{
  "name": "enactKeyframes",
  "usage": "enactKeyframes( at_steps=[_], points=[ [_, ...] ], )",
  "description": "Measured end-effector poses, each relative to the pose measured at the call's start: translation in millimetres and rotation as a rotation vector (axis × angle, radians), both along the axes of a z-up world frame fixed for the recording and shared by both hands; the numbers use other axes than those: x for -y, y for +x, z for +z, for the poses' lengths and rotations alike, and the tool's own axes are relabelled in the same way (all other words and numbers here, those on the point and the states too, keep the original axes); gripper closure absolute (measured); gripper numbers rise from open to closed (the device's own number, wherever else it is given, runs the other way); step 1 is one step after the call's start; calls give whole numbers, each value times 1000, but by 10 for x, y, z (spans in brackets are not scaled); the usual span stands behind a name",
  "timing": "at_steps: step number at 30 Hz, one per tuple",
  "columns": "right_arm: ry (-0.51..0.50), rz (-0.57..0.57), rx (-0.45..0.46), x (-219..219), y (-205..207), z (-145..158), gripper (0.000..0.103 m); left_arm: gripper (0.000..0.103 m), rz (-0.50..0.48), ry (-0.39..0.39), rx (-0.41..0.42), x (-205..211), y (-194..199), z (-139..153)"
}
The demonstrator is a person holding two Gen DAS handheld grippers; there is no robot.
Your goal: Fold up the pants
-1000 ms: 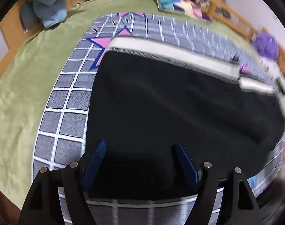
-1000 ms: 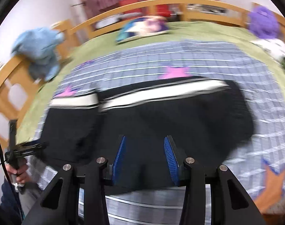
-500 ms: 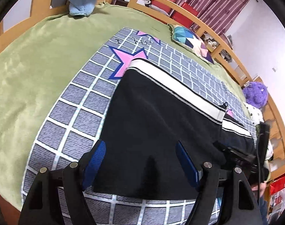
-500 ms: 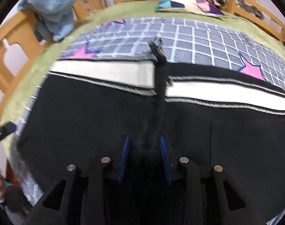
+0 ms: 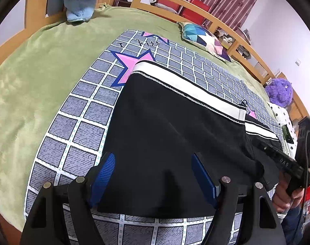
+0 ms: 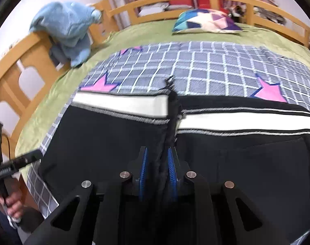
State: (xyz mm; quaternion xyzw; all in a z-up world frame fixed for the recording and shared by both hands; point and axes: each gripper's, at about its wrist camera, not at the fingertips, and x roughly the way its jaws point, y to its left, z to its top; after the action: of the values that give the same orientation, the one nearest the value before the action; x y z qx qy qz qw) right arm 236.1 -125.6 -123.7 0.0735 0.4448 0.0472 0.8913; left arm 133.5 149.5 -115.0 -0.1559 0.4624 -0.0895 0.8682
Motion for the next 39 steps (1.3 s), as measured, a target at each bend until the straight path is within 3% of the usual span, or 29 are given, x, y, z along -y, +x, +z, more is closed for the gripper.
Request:
enactKeyframes(
  at_steps=[7,10,11,12,14,17,18,20,23,24,28,31,34,35,36,39],
  points=[
    [-53,18,-76,-106,280,-334,79,27,20,-20,-18,-66,16,-35],
    [-66,40,-69,-155,312,-367,72,27,22,-27,-20,-77,21,-43],
    [-79,35,-70,-162,322,-365,78,27,20,-29,-20,-73,23,-44],
    [-81,29,-71,-153,331,-359,97,27,17,-28,-21,-64,29,-47],
    [-10,26,-52,-53,317,-269,98,27,13,-23,-24,-48,35,-49],
    [155,-55,89,293,161,58,98,27,13,0,-14,-35,18,-33],
    [226,-84,103,419,152,92,98,27,15,9,-9,-37,13,-30],
    [256,-116,85,489,186,31,98,27,17,12,-14,-47,25,-42],
    [121,-93,-74,310,322,-288,94,27,30,10,-25,-70,39,-58],
    [85,-82,-108,255,318,-367,86,27,41,16,-25,-84,39,-58],
    [166,-136,-81,328,24,-254,66,27,82,41,-44,-165,28,-96],
    [253,-152,-80,335,-272,-186,65,27,84,7,-94,-264,50,-194],
    [233,-110,-101,191,-535,-248,66,27,74,-96,-162,-378,56,-328],
    [218,-92,-97,156,-591,-299,79,27,73,-129,-172,-403,38,-353],
    [203,-77,-87,111,-651,-359,85,27,73,-154,-174,-428,27,-366],
    [205,-103,-68,105,-703,-376,85,27,77,-172,-182,-423,6,-409]
  ],
)
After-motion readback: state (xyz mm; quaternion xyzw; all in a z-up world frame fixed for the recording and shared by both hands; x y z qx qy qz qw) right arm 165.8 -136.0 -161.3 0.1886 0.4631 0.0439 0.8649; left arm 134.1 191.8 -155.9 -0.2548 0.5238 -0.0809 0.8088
